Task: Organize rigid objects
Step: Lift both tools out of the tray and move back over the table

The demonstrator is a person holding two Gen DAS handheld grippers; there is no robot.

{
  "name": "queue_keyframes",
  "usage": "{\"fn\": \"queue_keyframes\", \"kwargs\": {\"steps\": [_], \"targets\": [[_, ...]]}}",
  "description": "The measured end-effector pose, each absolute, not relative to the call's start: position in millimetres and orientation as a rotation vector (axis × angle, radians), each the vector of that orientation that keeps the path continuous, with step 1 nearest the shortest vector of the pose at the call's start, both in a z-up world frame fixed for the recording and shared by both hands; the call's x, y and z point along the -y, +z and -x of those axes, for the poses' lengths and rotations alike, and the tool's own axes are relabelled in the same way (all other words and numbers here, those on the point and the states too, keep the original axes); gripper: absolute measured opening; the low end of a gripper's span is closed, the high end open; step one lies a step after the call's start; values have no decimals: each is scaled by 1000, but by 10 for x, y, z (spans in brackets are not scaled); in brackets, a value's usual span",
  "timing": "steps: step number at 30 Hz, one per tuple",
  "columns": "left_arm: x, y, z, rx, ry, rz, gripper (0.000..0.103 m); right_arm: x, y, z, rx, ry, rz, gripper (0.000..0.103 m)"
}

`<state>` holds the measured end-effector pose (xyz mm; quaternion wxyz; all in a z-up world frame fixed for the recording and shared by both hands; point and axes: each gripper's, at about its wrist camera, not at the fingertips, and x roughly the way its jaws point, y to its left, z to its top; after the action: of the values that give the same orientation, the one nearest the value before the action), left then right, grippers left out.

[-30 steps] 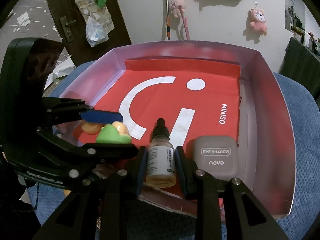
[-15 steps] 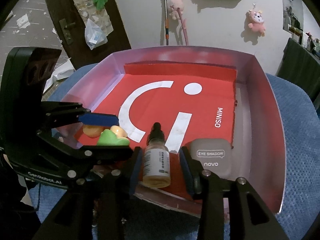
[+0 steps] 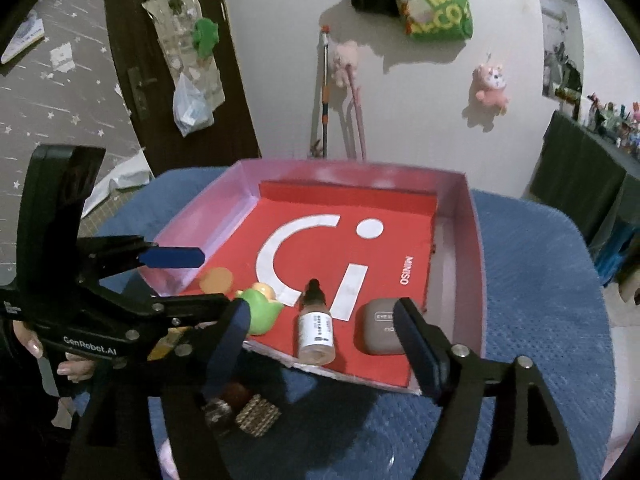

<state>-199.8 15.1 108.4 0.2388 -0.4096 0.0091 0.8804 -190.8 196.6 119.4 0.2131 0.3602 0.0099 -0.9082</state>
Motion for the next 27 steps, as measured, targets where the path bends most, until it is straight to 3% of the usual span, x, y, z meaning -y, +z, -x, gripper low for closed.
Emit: {"fn": "queue_keyframes", "kwargs": {"steps": [4, 11, 18, 27], "targets": [[-74, 1250, 1730, 0, 2473, 1027, 88, -1999, 1371, 1670, -34, -2567, -931, 89], [39, 1446, 1239, 43, 2582, 883, 91, -2044, 1580, 1195, -71, -2660, -812, 101], [123, 1501, 724, 92, 2724, 690, 103, -2049, 1603, 670, -128, -2750, -700, 103], [82, 1231, 266, 72, 2839, 672, 103, -2041, 1317, 243, -34, -2792, -648, 103]]}}
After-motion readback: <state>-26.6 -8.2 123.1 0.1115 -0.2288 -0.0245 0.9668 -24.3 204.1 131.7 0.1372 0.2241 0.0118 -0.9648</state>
